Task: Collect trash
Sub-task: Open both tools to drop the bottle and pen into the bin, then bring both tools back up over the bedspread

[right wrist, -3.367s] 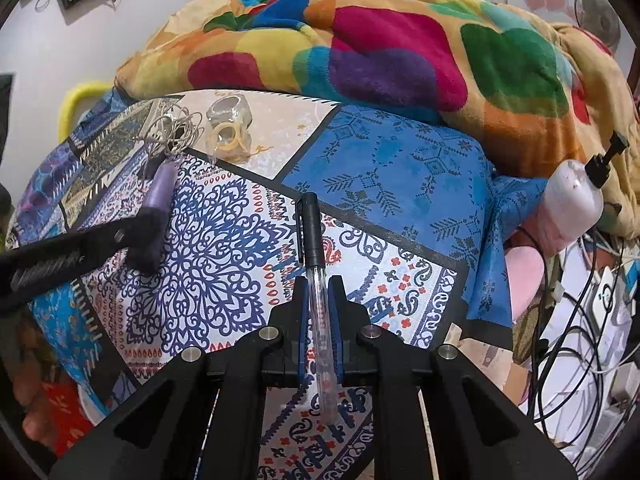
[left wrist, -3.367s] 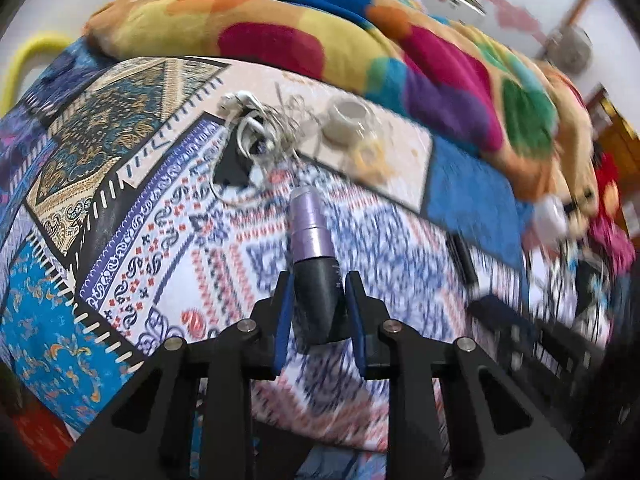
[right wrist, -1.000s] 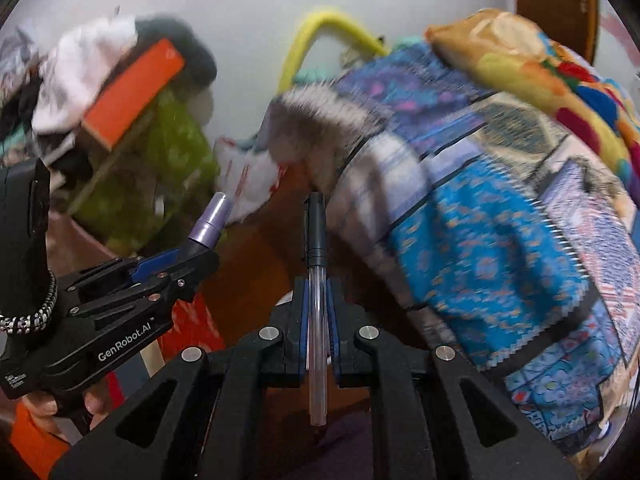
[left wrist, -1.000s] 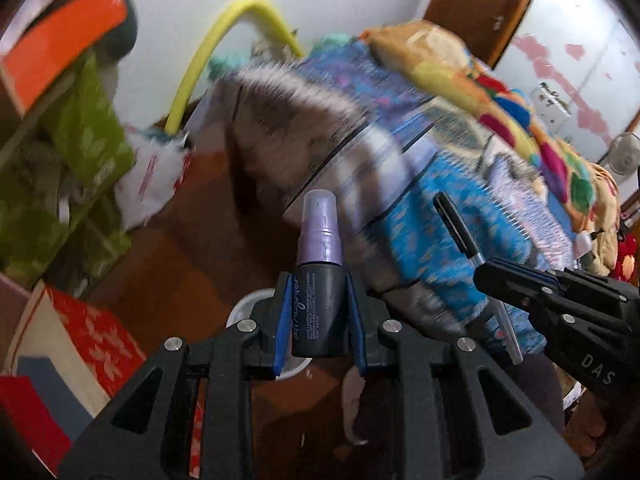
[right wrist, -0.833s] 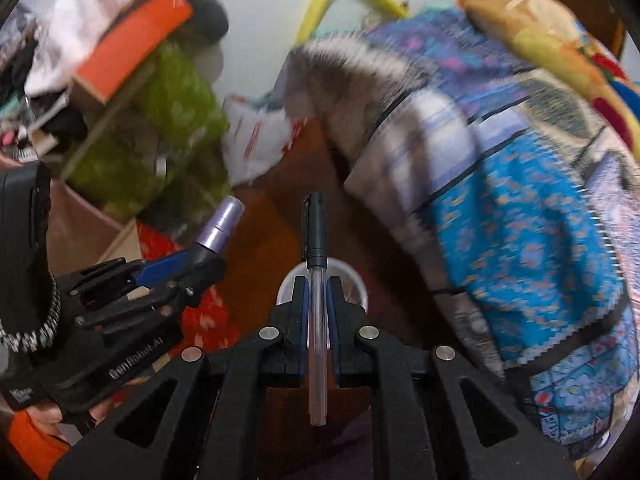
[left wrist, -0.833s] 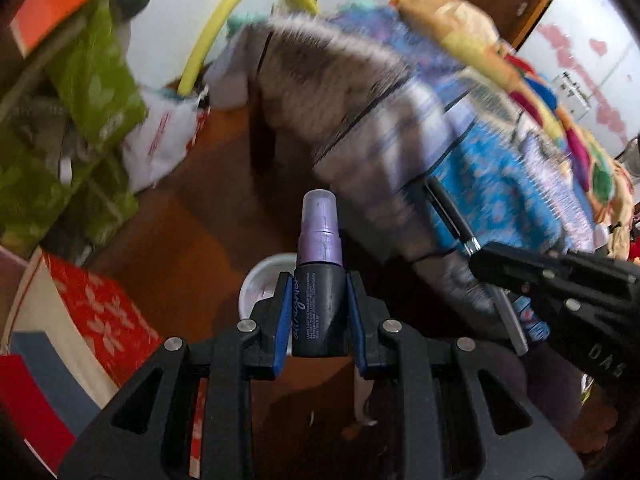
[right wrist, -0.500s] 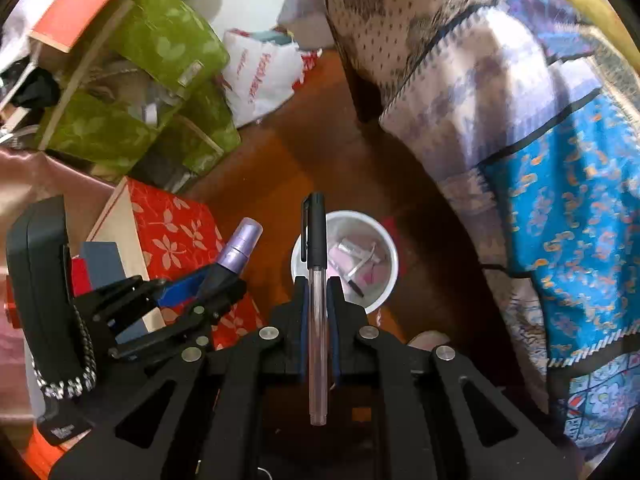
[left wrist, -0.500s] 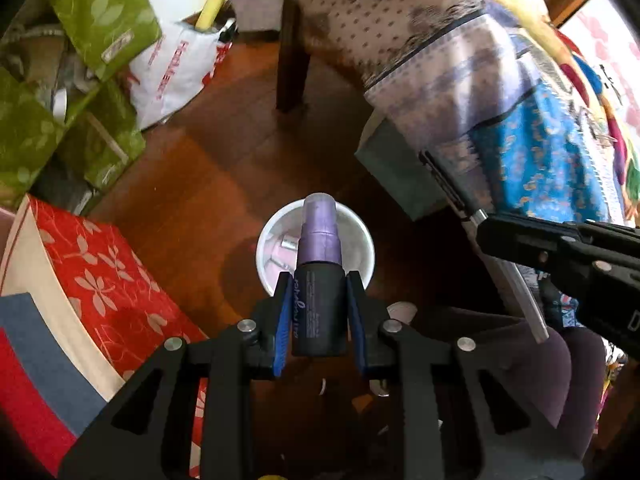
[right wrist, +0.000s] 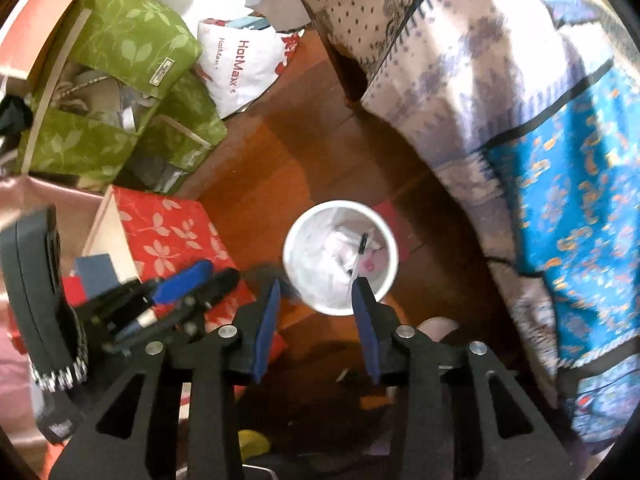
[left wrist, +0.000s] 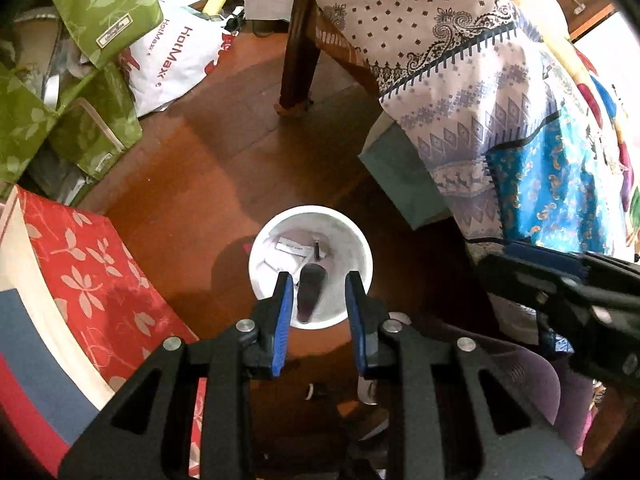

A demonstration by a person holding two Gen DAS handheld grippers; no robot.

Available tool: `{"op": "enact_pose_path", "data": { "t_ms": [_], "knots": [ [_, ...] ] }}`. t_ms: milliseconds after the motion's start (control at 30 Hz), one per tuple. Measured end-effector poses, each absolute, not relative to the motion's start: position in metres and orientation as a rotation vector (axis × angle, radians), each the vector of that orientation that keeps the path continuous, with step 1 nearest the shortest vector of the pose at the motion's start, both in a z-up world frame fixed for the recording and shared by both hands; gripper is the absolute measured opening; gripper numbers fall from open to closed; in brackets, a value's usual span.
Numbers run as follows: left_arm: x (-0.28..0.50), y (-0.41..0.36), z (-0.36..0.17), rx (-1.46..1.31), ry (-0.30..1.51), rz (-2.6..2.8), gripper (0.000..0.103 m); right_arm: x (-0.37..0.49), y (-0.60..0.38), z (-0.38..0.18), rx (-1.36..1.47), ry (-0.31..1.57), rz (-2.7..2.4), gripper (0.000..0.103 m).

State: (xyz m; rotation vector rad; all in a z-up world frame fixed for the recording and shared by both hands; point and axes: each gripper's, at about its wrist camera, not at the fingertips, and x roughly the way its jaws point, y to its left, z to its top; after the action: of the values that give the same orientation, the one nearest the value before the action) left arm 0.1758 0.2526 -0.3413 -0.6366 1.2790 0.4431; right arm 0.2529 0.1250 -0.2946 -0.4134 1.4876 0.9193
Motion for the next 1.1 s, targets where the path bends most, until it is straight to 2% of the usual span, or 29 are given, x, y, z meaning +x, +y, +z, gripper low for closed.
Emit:
{"op": "enact_pose_path", "data": {
  "t_ms": [267,733,1100],
  "knots": [
    [0.176,0.242,-0.315,-0.543,1.269,0.459,0.026,0.248,0.108,-0.256,-0.455,1.327,0.941,0.034],
    [0.184,0.194,-0.185,-0.395,1.018,0.422,0.026,0.257,0.031,-0.14,-0.271,1.01,0.866,0.034],
    [0.244,0.108,-0.108,-0.29,0.867,0.274,0.027,0.298,-0.076,-0.076,-0.146,0.824,0.708,0.034]
  ]
}}
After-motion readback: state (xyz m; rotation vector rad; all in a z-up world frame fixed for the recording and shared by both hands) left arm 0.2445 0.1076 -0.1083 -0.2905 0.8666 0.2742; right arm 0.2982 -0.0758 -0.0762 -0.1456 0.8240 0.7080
